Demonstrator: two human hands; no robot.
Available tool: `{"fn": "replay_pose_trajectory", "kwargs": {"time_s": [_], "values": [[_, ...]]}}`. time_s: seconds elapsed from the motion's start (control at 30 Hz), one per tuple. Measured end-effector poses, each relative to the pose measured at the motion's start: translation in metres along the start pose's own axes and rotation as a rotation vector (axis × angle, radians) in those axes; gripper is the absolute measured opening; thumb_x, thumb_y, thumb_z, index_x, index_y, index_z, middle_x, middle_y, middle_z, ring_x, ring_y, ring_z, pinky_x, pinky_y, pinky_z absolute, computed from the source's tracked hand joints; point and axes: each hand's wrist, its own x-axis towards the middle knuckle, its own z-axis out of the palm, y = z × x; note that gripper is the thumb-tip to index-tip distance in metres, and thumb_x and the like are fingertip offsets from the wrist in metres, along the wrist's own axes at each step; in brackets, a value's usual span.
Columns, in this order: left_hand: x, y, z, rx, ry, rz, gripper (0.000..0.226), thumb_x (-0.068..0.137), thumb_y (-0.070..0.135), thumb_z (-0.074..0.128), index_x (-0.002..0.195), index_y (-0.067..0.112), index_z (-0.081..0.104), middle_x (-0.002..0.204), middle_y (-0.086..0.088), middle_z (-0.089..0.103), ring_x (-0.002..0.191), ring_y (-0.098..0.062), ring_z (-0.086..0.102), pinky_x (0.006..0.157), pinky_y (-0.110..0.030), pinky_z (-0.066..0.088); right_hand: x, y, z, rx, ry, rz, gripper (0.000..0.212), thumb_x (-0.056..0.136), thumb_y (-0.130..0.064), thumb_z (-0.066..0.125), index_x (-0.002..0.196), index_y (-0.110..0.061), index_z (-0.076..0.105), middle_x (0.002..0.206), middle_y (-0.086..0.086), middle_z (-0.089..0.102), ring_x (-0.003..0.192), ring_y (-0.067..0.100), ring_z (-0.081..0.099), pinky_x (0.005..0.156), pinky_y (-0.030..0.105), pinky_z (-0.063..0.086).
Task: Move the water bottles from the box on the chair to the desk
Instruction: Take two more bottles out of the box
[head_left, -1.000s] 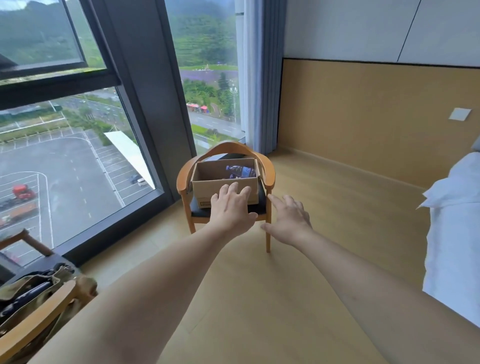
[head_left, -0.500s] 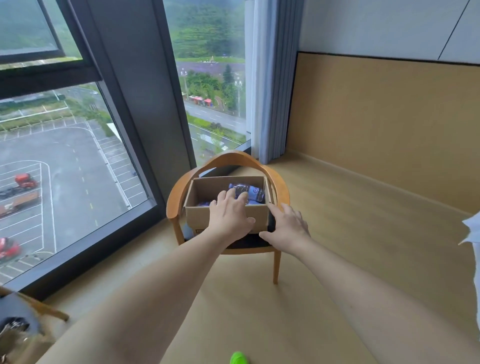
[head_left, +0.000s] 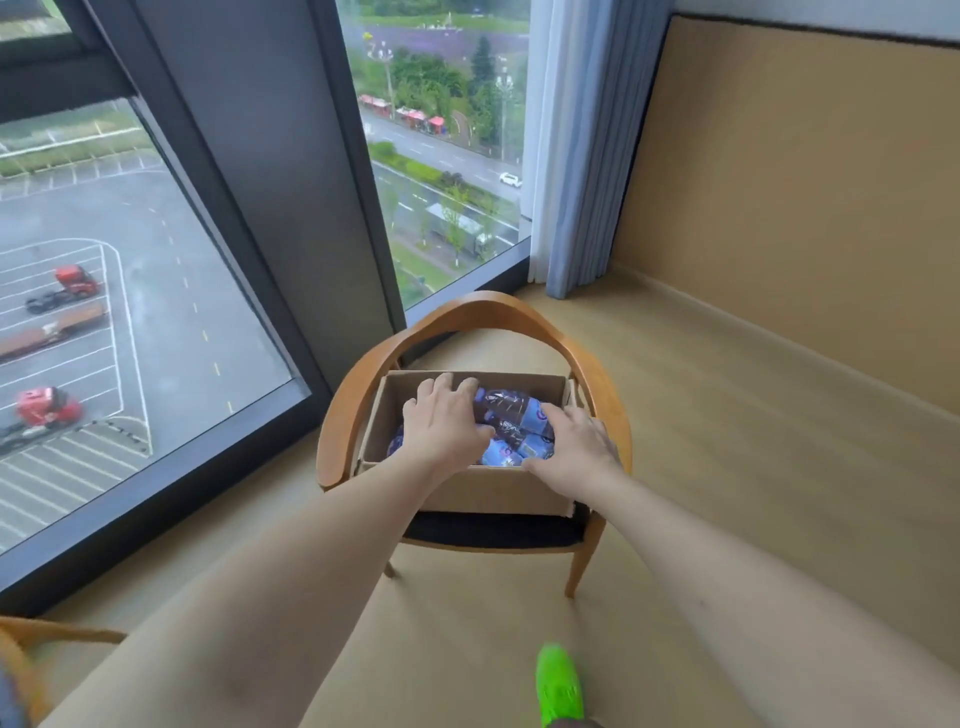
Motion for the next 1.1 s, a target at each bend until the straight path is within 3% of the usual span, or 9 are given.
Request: {"fn": "replay_pose_trajectory", "kwargs": {"time_s": [0.33, 0.6, 0.7, 0.77, 0.9, 1.1], "values": [[0.138, -0.022, 0.096, -0.037, -0.261, -0.247, 0.064, 0.084, 0.048, 0.064, 0.141, 0.024, 0.046, 0.138, -0.005, 0.048, 0.131, -0.031, 0.040, 0.100, -0.048, 0.042, 0.199, 0.027, 0.045, 0.017, -0.265, 0.037, 0.081, 0.083, -0.046, 0.069, 0.151, -0.024, 0.029, 0.147, 0.008, 0.038, 0.135, 0.033, 0.034, 0.109, 0.045, 0.037], [0.191, -0.029, 0.180, -0.173, -0.466, -0.435, 0.064, 0.085, 0.047, 0.066, 0.139, 0.018, 0.048, 0.130, -0.012, 0.052, 0.123, -0.035, 0.048, 0.098, -0.044, 0.043, 0.288, 0.049, 0.096, -0.069, -0.357, 0.052, 0.076, 0.081, -0.048, 0.071, 0.143, -0.024, 0.035, 0.139, 0.009, 0.042, 0.131, 0.034, 0.038, 0.106, 0.046, 0.034], [0.193, -0.026, 0.214, -0.270, -0.544, -0.533, 0.058, 0.083, 0.043, 0.067, 0.129, 0.012, 0.052, 0.121, -0.017, 0.059, 0.117, -0.037, 0.055, 0.089, -0.038, 0.043, 0.301, 0.056, 0.119, -0.123, -0.381, 0.042, 0.076, 0.078, -0.051, 0.072, 0.139, -0.023, 0.037, 0.134, 0.011, 0.047, 0.126, 0.034, 0.042, 0.103, 0.047, 0.035], [0.190, -0.024, 0.232, -0.323, -0.559, -0.640, 0.050, 0.081, 0.042, 0.067, 0.118, 0.011, 0.053, 0.115, -0.018, 0.063, 0.111, -0.038, 0.059, 0.077, -0.035, 0.040, 0.303, 0.059, 0.133, -0.159, -0.354, 0.038, 0.081, 0.076, -0.053, 0.073, 0.141, -0.024, 0.035, 0.133, 0.011, 0.047, 0.125, 0.034, 0.042, 0.101, 0.048, 0.034], [0.189, -0.021, 0.260, -0.437, -0.525, -0.837, 0.058, 0.082, 0.040, 0.071, 0.121, 0.005, 0.046, 0.119, -0.019, 0.063, 0.111, -0.039, 0.059, 0.076, -0.033, 0.038, 0.303, 0.059, 0.153, -0.217, -0.235, 0.040, 0.090, 0.071, -0.052, 0.079, 0.143, -0.022, 0.033, 0.129, 0.011, 0.047, 0.119, 0.033, 0.044, 0.099, 0.050, 0.032], [0.201, -0.017, 0.279, -0.644, -0.440, -1.083, 0.078, 0.074, 0.034, 0.083, 0.124, 0.009, 0.028, 0.103, -0.008, 0.050, 0.104, -0.033, 0.056, 0.082, -0.035, 0.042, 0.302, 0.066, 0.171, -0.323, -0.155, 0.006, 0.089, 0.064, -0.021, 0.081, 0.141, -0.018, 0.037, 0.118, 0.014, 0.047, 0.104, 0.036, 0.050, 0.097, 0.049, 0.035]]}}
